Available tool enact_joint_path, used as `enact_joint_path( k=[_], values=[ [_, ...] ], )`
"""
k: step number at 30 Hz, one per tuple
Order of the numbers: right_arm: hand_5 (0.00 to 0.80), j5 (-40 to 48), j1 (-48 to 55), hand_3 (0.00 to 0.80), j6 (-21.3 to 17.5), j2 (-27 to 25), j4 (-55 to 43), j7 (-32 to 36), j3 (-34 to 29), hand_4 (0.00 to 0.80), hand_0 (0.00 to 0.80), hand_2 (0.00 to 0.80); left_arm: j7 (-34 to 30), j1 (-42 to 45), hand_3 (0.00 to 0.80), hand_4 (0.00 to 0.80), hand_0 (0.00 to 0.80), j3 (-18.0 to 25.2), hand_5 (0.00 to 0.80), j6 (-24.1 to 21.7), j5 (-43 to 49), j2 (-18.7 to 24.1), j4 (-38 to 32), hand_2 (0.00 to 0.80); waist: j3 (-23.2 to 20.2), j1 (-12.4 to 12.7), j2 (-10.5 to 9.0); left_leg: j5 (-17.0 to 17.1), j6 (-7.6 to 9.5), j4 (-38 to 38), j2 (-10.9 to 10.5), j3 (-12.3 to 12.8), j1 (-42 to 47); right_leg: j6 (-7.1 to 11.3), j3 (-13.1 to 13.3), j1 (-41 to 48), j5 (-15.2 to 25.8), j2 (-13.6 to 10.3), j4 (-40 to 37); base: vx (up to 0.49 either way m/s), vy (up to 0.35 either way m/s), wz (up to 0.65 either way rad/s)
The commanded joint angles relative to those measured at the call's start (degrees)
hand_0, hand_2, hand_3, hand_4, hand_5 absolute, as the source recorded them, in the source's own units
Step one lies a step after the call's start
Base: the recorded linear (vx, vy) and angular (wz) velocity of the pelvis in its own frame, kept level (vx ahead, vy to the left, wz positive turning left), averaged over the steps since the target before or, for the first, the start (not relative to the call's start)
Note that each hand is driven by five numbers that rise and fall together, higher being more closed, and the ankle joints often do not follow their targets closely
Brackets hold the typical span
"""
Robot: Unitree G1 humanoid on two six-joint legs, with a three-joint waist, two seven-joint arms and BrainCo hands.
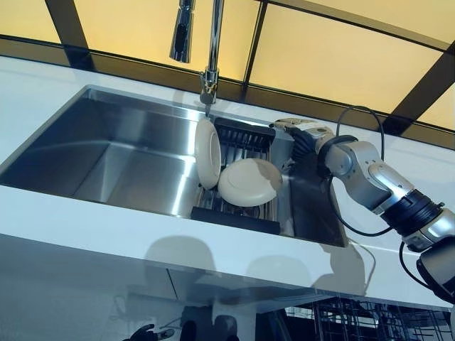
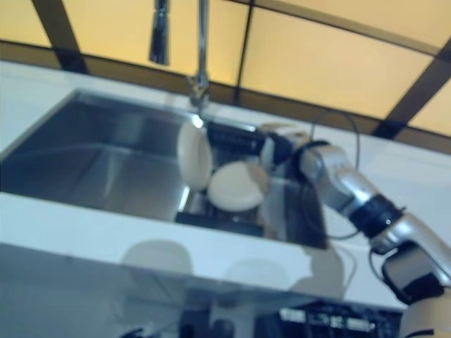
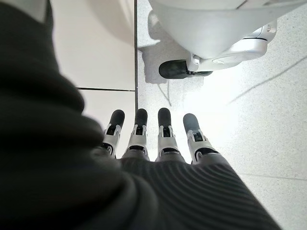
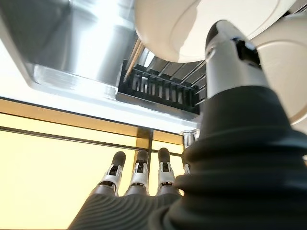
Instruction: Take plates into dishwasher
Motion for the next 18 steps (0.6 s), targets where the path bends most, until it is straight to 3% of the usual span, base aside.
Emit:
enact_joint_path(
  k=[1, 18],
  values=[
    [0.0, -1.7, 0.1, 0.0, -0.8, -4.3, -1.7, -1.7, 0.9, 0.0, 0.0, 0.0, -0.2, -1.7, 0.0, 0.0, 0.0, -0.1, 0.0, -0.4, -0.2, 0.8, 1.0, 0.0, -1.4, 0.8, -0.05, -6.5, 2.68, -0.1, -0.4, 2.2, 2.6, 4.29, 2.3, -2.1, 1.7, -1.4, 1.1, 0.0, 0.0, 0.0],
    [0.0, -4.2, 7.2, 0.0, -2.2, -3.5, -6.3, 2.3, -2.7, 0.0, 0.0, 0.0, -0.6, -1.0, 0.0, 0.0, 0.0, 1.2, 0.0, -0.6, 1.1, 0.6, 0.6, 0.0, -1.1, 0.3, 0.52, -6.7, 2.73, -0.1, -0.2, 2.8, 2.6, 4.1, 2.8, -2.4, 1.5, -1.3, 1.4, 0.0, 0.0, 0.0]
  ],
)
